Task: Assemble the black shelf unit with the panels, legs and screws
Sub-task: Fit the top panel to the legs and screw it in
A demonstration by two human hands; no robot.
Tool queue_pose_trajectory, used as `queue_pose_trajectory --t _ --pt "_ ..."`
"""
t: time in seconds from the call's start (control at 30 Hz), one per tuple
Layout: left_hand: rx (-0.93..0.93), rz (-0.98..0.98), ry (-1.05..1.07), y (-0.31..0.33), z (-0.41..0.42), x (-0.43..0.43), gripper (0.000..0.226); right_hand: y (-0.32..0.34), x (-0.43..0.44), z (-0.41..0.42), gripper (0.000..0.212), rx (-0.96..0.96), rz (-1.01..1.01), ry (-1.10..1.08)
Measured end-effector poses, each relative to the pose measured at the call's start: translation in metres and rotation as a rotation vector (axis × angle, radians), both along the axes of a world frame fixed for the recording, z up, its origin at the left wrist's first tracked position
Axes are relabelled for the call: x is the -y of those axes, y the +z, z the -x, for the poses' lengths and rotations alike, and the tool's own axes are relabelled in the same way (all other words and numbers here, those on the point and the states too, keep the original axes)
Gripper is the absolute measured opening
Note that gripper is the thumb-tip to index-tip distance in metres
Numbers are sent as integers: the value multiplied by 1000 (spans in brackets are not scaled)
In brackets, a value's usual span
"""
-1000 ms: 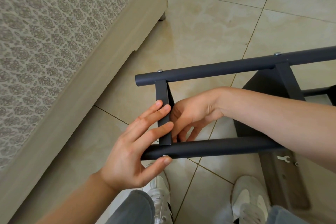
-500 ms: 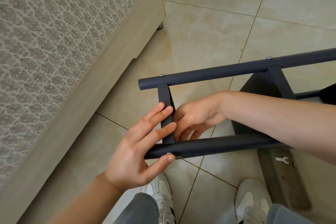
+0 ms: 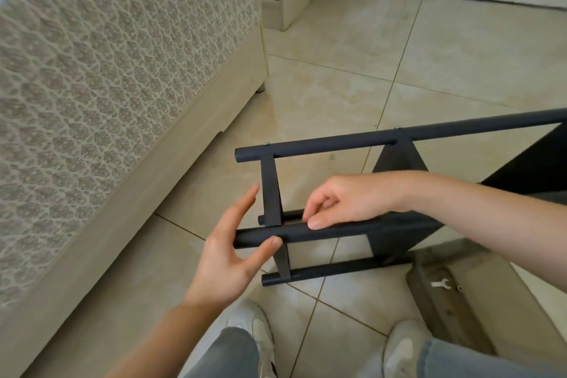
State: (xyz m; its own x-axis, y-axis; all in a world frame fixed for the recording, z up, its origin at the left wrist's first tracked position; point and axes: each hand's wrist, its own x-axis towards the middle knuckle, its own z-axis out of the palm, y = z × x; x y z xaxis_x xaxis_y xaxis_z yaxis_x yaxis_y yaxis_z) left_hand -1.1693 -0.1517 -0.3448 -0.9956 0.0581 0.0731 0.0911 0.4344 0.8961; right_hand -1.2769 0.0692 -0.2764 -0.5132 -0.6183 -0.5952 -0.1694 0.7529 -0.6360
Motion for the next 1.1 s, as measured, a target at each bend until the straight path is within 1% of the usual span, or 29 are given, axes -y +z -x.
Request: queue_pose_trajectory --t 0.07,0.1,0.17,0.27,0.33,0.43,0.57,0.7,0.77,0.87,0.93,1.03,1.1 --pt "182 -203 117 -1 -6 -6 82 4 -6 -9 28 -72 -17 -11" --pt "261 -267 159 -1 -9 -10 82 7 -10 -13 29 -99 -24 -20" --pt "387 -341 176 -1 -13 -18 72 13 -15 -21 32 -146 -44 -31" --pt "476 -431 146 -3 -18 -25 70 23 -21 -31 36 -206 -64 -32" --pt "502 -461 129 -2 -19 -29 63 25 -24 -34 36 -251 -79 -28" --pt "493 -486 104 2 -19 -35 61 23 -30 -37 37 -315 -125 -13" --pt "504 -436 114 11 -15 -35 80 23 -37 -41 39 -394 -210 12" --pt "491 -438 110 19 -6 -32 85 29 -38 -42 37 -500 -241 19" --pt "464 -451 99 27 2 -32 87 35 -39 -40 34 -556 -241 11" --pt "407 -462 78 47 17 -30 96 52 -41 -36 28 -629 -237 -25" --pt "366 -477 92 64 30 -27 97 65 -41 -32 25 -688 -232 -57" --pt "315 -504 140 97 54 -26 91 82 -39 -23 24 -755 -178 -131" --pt "266 -511 163 120 67 -26 98 94 -38 -15 22 -780 -138 -166"
